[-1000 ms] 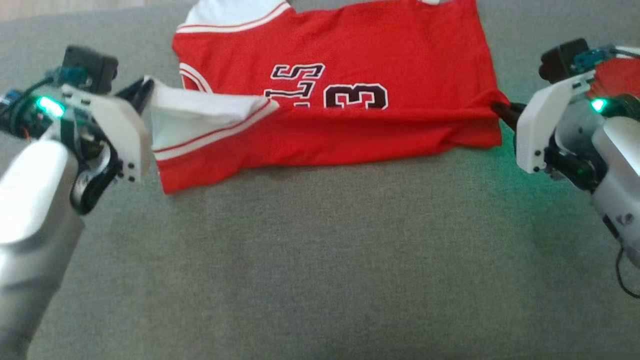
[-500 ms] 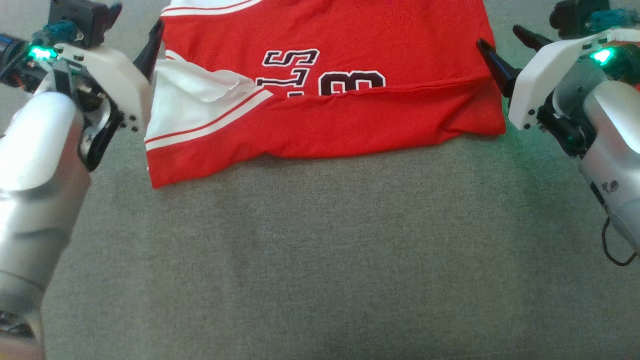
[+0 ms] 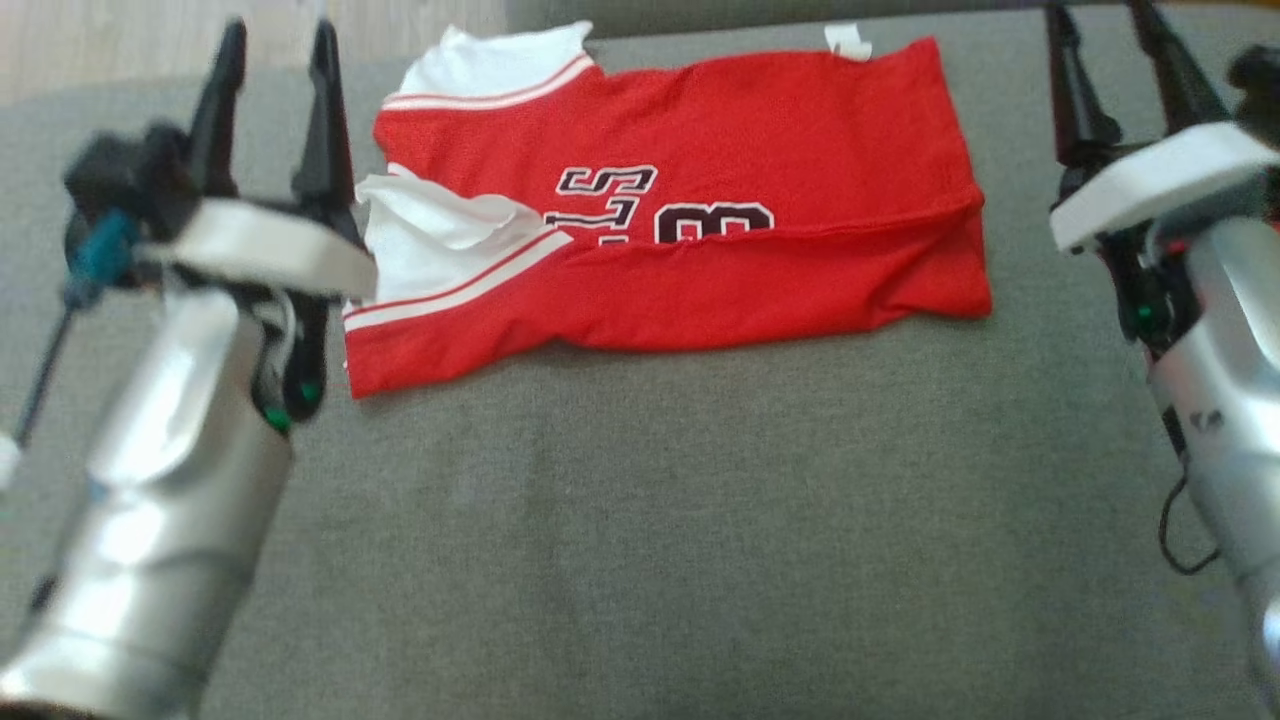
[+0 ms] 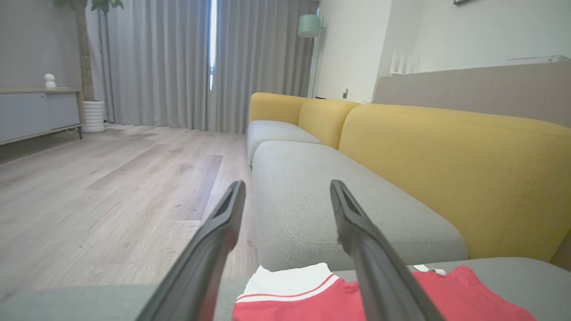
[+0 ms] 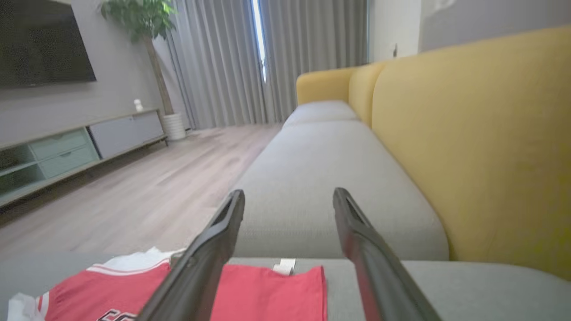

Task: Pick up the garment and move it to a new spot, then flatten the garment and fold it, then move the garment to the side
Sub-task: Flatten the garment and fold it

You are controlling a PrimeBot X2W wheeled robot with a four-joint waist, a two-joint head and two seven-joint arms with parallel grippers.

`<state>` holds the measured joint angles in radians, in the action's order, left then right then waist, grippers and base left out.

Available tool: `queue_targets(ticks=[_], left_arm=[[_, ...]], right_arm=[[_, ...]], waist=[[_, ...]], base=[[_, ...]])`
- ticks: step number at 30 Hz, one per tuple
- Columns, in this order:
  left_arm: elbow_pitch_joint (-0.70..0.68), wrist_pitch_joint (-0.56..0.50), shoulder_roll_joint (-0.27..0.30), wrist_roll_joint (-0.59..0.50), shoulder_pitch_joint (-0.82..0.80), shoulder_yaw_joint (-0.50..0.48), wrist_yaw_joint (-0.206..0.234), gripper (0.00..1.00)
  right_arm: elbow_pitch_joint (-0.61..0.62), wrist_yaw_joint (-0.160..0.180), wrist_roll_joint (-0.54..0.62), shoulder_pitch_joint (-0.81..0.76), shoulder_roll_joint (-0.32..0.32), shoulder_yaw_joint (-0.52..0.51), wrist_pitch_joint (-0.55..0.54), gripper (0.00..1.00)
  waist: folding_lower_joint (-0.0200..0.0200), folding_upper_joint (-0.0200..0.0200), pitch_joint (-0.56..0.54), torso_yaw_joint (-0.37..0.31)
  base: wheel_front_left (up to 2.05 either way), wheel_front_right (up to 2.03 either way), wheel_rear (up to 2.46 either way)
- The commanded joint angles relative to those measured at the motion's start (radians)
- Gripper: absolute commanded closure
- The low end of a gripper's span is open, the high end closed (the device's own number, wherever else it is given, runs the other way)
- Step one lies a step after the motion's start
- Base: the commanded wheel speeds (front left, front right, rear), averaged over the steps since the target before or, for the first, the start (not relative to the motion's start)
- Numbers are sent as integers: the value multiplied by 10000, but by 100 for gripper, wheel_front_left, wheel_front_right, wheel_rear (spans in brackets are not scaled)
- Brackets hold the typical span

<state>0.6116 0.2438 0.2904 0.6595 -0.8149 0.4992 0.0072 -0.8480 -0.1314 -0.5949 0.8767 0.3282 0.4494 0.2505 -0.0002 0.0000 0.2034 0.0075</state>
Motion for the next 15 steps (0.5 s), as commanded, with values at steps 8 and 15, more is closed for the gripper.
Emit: queue_targets(ticks=[8,15], left_arm=[[-2497,176,-341,-1046,3227,-1538,1058,0],[-3161,178,-1027,-2346,5216,-2105,835,0]], right_arm=[[4016,7,4064,-4469,-2421,-4589,110,0],[5023,7,4519,-6395,-2770,-4669,111,0]], waist=[[2,0,-913,-54],[2,0,-1157,-16]], base=[[0,0,0],[0,0,0]])
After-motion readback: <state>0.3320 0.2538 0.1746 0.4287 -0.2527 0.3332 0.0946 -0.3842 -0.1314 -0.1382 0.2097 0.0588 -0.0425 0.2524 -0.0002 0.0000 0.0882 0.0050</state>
